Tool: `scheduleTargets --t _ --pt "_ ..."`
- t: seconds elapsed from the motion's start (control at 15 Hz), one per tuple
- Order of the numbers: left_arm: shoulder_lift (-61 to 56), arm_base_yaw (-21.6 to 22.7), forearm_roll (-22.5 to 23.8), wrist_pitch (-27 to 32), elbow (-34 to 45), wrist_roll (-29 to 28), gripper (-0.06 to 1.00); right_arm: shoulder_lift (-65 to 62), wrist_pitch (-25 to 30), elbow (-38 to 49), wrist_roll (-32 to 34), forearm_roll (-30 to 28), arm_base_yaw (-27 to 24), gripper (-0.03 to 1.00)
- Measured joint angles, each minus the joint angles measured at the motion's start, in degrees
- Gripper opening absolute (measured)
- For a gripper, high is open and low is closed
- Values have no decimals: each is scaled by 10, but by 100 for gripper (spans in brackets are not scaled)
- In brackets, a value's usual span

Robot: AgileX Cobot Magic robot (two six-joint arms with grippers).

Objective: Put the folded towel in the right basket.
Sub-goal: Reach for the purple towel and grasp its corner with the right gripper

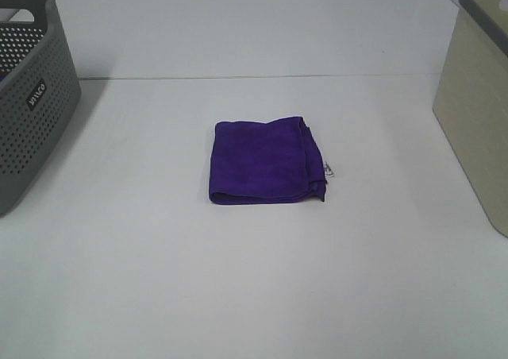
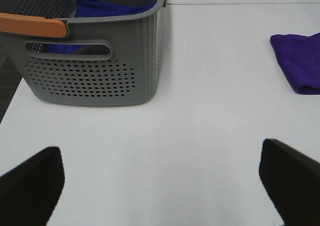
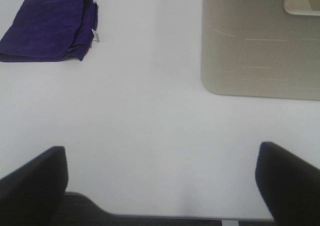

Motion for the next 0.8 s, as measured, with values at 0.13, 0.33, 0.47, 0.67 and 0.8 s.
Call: scheduleTargets --t 0.13,0.33,0.47,0.67,0.8 --pt "0 0 0 0 0 0 99 0 0 0 0 0 0 98" --pt "0 0 4 0 0 0 99 0 0 0 0 0 0 98" --pt "0 0 4 0 0 0 99 0 0 0 0 0 0 98" --pt "0 0 4 0 0 0 99 0 0 0 0 0 0 98" --pt "0 0 4 0 0 0 99 0 0 0 0 0 0 98"
